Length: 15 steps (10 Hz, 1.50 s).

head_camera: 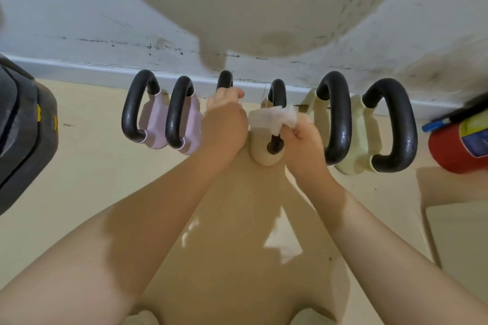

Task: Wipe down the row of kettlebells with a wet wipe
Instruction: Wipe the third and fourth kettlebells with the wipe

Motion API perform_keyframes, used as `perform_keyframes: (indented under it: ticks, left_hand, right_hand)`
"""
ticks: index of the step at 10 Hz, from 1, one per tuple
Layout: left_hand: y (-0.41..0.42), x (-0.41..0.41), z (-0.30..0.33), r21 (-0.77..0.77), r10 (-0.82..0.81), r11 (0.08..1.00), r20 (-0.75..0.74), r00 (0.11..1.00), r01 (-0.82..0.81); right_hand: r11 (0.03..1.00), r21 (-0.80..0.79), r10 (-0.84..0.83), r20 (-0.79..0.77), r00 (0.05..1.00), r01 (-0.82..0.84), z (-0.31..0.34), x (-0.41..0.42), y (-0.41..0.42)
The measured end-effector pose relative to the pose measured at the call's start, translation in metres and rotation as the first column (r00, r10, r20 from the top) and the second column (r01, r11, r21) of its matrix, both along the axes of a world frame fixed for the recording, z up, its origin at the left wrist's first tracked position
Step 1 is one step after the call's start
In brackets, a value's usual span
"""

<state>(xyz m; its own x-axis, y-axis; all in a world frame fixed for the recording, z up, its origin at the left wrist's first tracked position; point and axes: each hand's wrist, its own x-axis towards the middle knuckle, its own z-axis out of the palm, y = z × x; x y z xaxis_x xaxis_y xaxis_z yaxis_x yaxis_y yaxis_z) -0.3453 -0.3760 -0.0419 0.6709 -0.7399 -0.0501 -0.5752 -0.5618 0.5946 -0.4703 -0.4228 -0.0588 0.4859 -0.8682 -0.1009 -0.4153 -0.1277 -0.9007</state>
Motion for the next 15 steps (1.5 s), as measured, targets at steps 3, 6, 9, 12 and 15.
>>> perform_keyframes:
  ticks: [3, 6, 9, 12, 15]
  left_hand:
    - [-0.039, -0.036, -0.015, 0.065, 0.010, 0.997, -0.571, 0.821, 0.032]
    - [-0.025, -0.026, -0.022, 0.063, 0.023, 0.998, -0.669, 0.743, 0.026]
    - [-0.010, -0.027, -0.024, 0.002, -0.066, 0.996, -0.632, 0.772, 0.087]
    - [0.004, -0.025, -0.032, -0.029, -0.082, 0.996, -0.637, 0.766, 0.083]
    - [0.006, -0.020, -0.035, -0.058, -0.098, 0.995, -0.649, 0.754, 0.080]
  right_hand:
    - [0.970, -0.092, -0.231, -0.032, 0.972, 0.227, -0.007, -0.012, -0.047]
    - [0.924, 0.215, 0.311, 0.061, 0.948, -0.317, -0.009, -0.005, -0.041]
    - [0.950, 0.019, 0.311, -0.097, 0.946, -0.310, -0.023, 0.031, -0.042]
    - [0.781, 0.619, -0.017, 0.143, 0.990, -0.076, -0.019, 0.042, -0.052]
    - [0.916, 0.379, 0.092, 0.114, 0.989, -0.130, -0.024, 0.048, -0.050]
